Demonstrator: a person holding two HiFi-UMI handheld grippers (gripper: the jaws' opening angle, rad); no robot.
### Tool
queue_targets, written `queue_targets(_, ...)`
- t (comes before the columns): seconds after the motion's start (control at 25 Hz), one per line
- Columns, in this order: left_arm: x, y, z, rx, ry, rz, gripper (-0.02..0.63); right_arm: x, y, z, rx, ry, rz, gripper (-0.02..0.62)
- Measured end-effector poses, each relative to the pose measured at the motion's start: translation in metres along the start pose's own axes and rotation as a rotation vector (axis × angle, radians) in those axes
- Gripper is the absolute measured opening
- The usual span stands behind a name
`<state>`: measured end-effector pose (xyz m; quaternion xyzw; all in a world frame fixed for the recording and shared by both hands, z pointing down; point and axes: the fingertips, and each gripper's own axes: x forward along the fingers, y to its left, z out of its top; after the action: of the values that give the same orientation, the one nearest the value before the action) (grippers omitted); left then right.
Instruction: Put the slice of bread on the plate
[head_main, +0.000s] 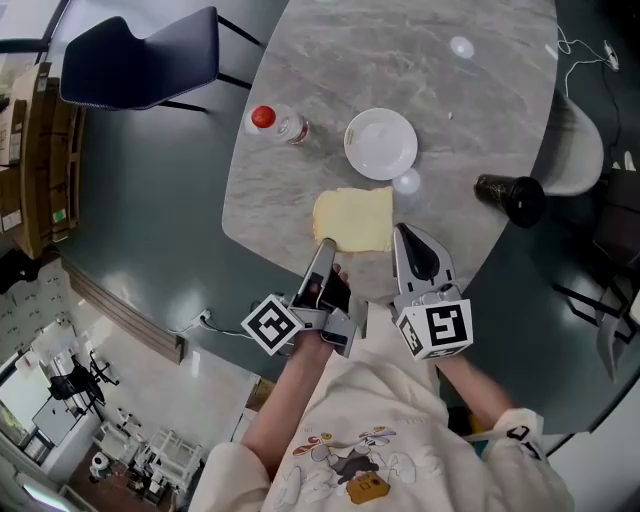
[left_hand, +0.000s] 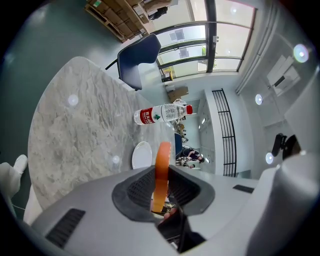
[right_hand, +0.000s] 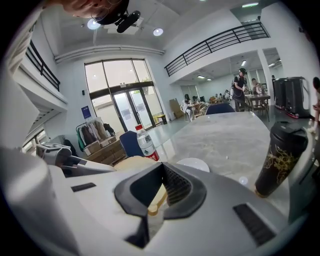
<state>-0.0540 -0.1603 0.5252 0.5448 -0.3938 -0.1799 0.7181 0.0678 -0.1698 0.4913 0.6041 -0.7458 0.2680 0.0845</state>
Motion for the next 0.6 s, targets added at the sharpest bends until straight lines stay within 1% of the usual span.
queue_targets(0.24, 0.004, -0.010, 0.002, 0.000, -0.017, -0.010, 0.089, 0.003, -0.002, 0.010, -0.013, 0.010, 0.001, 0.006)
queue_targets(0.36, 0.013, -0.002, 0.002, -0.012, -0.036, 0.001, 0.089, 0.009, -0.010, 0.006, -0.017, 0.016, -0.007, 0.006)
queue_targets(0.48, 0.019, 0.000, 0.003, 0.000, -0.037, 0.001, 0.089, 0.014, -0.017, 0.005, -0.015, 0.018, -0.016, 0.006)
queue_targets(0.6, 0.039, 0.009, 0.002, 0.005, -0.038, -0.005, 0.089, 0.027, -0.035, -0.003, -0.010, 0.014, -0.022, 0.006)
